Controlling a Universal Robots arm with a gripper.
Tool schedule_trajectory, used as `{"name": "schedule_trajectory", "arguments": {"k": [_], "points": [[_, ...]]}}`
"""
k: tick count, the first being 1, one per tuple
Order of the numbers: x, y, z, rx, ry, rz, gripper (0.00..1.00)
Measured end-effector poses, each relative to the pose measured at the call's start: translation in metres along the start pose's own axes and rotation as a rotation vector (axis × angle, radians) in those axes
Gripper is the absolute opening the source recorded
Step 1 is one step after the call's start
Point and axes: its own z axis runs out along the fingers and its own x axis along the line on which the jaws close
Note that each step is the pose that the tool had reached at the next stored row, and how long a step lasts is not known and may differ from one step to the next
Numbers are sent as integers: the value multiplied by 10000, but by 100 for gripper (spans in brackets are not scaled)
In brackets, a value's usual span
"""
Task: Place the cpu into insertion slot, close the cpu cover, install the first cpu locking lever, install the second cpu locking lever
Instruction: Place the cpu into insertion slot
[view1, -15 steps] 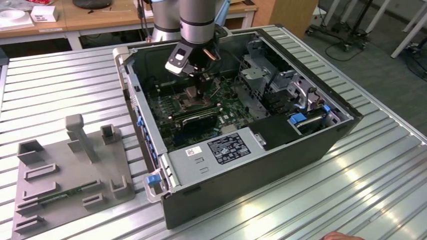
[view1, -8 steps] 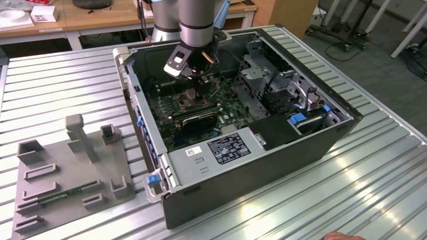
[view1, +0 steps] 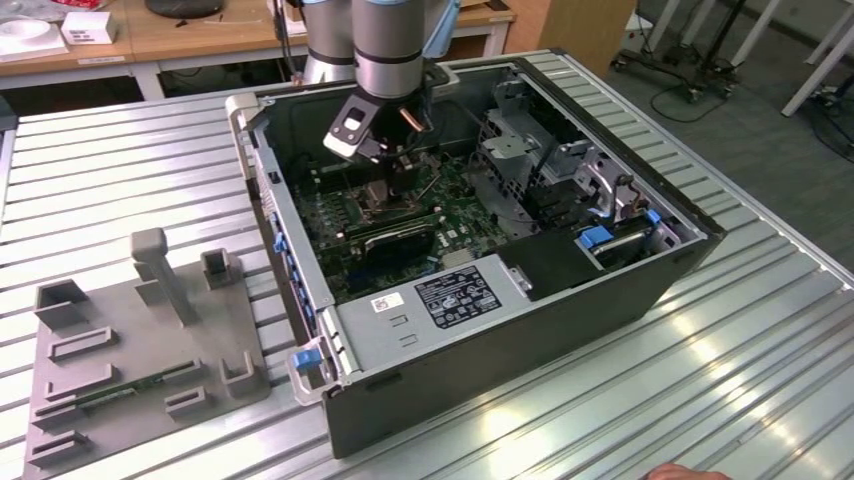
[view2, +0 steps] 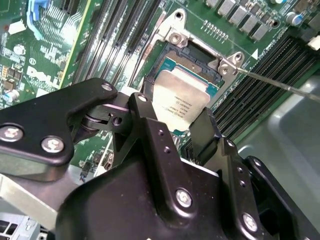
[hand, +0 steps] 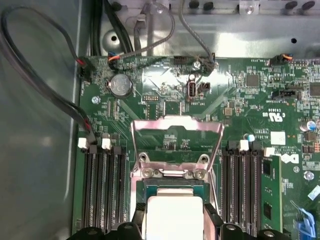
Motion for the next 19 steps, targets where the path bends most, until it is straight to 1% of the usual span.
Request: {"name": "schedule_trajectory", "arguments": {"k": [2, 8, 14, 19], "points": [[1, -3, 13, -1, 12, 0, 54], [-1, -11, 66, -1, 81, 4, 54], [-2, -22, 119, 0, 91, 5, 54], [-2, -23, 127, 1, 92, 5, 54]]}}
